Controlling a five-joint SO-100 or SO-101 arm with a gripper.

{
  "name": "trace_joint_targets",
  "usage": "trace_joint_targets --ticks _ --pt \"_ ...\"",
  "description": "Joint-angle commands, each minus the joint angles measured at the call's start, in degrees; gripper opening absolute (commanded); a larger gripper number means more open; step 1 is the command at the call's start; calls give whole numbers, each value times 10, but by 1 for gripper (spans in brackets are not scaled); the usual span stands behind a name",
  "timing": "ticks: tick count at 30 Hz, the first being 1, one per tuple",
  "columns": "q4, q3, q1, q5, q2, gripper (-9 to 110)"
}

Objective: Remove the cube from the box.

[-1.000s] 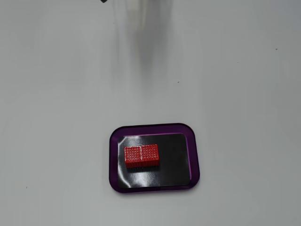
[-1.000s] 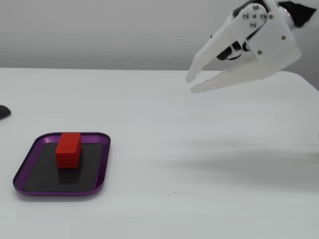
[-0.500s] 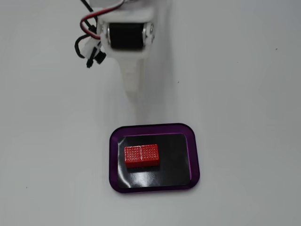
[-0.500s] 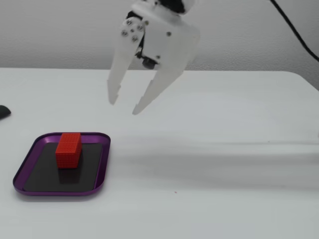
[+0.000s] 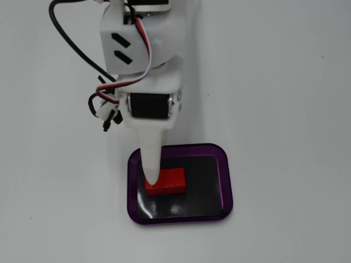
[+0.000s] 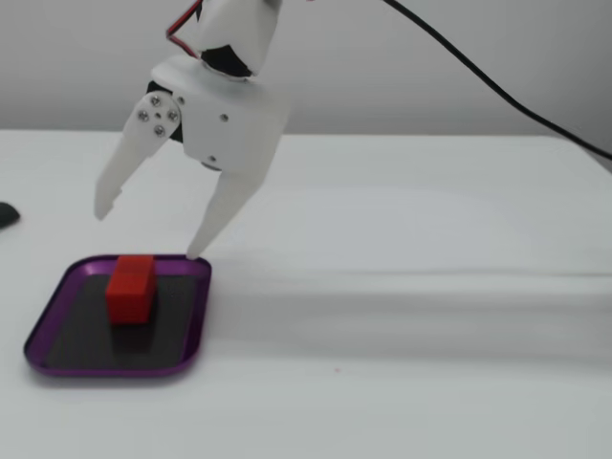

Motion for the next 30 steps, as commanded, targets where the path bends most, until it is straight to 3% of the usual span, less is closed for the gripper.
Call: trace_joint_targets --ticks 1,30 --pt "-4 -22 -2 -4 -4 25" --pt "-103 -15 -2 -4 -31 25"
